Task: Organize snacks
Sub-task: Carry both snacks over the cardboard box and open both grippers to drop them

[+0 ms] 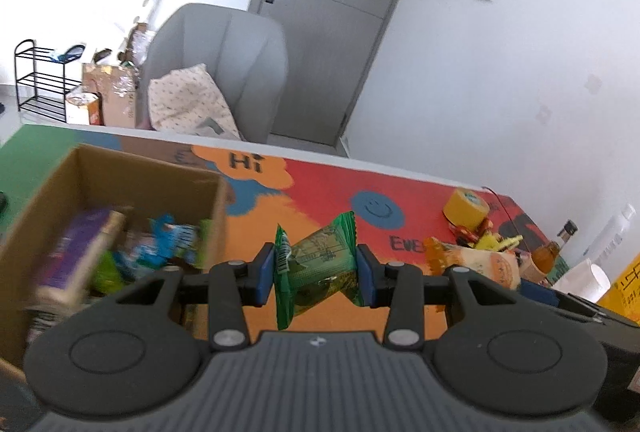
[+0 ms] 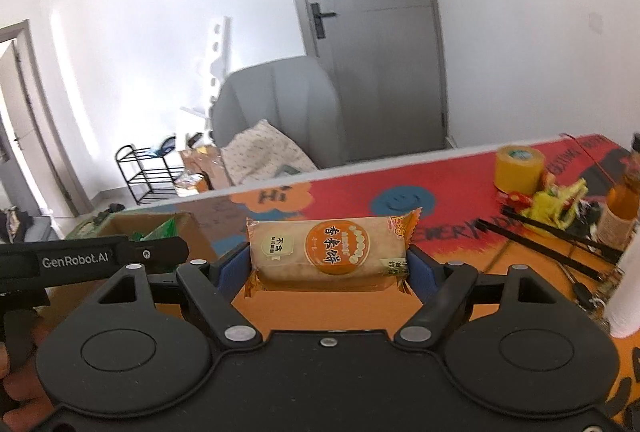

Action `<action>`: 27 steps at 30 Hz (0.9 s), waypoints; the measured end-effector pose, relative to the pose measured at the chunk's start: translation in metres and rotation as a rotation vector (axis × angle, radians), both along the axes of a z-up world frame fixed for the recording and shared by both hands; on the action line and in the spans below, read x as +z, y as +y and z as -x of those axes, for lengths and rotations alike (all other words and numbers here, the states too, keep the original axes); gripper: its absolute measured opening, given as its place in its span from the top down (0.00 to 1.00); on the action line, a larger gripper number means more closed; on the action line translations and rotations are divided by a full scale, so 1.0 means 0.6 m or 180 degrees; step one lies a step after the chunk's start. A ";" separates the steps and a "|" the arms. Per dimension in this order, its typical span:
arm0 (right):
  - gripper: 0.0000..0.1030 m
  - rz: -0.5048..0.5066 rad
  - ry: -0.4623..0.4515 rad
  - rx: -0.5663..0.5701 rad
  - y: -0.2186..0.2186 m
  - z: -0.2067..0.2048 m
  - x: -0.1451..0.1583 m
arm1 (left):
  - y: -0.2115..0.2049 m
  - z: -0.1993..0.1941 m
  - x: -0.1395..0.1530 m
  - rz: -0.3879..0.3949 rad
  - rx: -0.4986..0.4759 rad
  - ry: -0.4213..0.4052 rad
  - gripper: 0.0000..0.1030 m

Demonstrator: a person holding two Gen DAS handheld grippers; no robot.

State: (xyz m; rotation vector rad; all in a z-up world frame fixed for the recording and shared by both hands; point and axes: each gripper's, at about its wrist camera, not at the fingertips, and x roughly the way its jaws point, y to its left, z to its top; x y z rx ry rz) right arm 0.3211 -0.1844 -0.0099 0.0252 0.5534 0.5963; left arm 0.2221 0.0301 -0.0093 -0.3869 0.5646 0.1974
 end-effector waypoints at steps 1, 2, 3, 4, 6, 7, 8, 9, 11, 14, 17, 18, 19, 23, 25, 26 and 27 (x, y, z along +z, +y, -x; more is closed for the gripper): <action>0.25 -0.0012 -0.0016 0.0033 0.007 0.003 0.004 | 0.007 0.005 0.003 -0.0009 0.0027 -0.0005 0.60; 0.25 -0.0022 -0.0028 0.0060 0.013 0.006 0.008 | 0.015 0.011 0.006 -0.0016 0.0058 -0.0008 0.60; 0.25 -0.0032 -0.0041 0.0088 0.019 0.009 0.010 | 0.023 0.016 0.009 -0.0022 0.0086 -0.0009 0.60; 0.25 -0.0043 -0.0052 0.0120 0.027 0.012 0.014 | 0.029 0.021 0.012 -0.0029 0.0107 -0.0011 0.60; 0.25 -0.0057 -0.0058 0.0178 0.040 0.017 0.017 | 0.044 0.030 0.017 -0.0056 0.0162 -0.0018 0.60; 0.25 -0.0064 -0.0059 0.0211 0.047 0.020 0.019 | 0.052 0.035 0.019 -0.0069 0.0191 -0.0017 0.60; 0.25 -0.0071 -0.0061 0.0240 0.053 0.022 0.019 | 0.061 0.039 0.020 -0.0073 0.0224 -0.0010 0.60; 0.25 -0.0079 -0.0064 0.0280 0.061 0.025 0.021 | 0.071 0.043 0.021 -0.0070 0.0260 0.0002 0.60; 0.25 -0.0084 -0.0065 0.0352 0.076 0.029 0.023 | 0.089 0.051 0.020 -0.0075 0.0337 0.0040 0.60; 0.25 -0.0097 -0.0061 0.0458 0.098 0.036 0.025 | 0.113 0.062 0.018 -0.0064 0.0421 0.0100 0.60; 0.25 -0.0112 -0.0051 0.0561 0.120 0.041 0.029 | 0.130 0.074 0.014 -0.0035 0.0482 0.0140 0.59; 0.25 -0.0121 -0.0048 0.0591 0.127 0.042 0.031 | 0.136 0.076 0.012 -0.0018 0.0494 0.0161 0.58; 0.25 -0.0130 -0.0045 0.0616 0.132 0.043 0.033 | 0.142 0.078 0.011 -0.0002 0.0508 0.0184 0.57; 0.25 -0.0147 -0.0014 0.0730 0.153 0.051 0.034 | 0.164 0.096 0.009 0.0096 0.0593 0.0233 0.49; 0.25 -0.0151 0.0035 0.0782 0.161 0.054 0.033 | 0.169 0.108 0.012 0.0086 0.0638 0.0230 0.43; 0.25 -0.0151 0.0055 0.0803 0.165 0.057 0.031 | 0.173 0.113 0.013 0.0084 0.0664 0.0228 0.42; 0.25 -0.0148 0.0075 0.0828 0.169 0.059 0.030 | 0.177 0.118 0.015 0.0086 0.0686 0.0222 0.41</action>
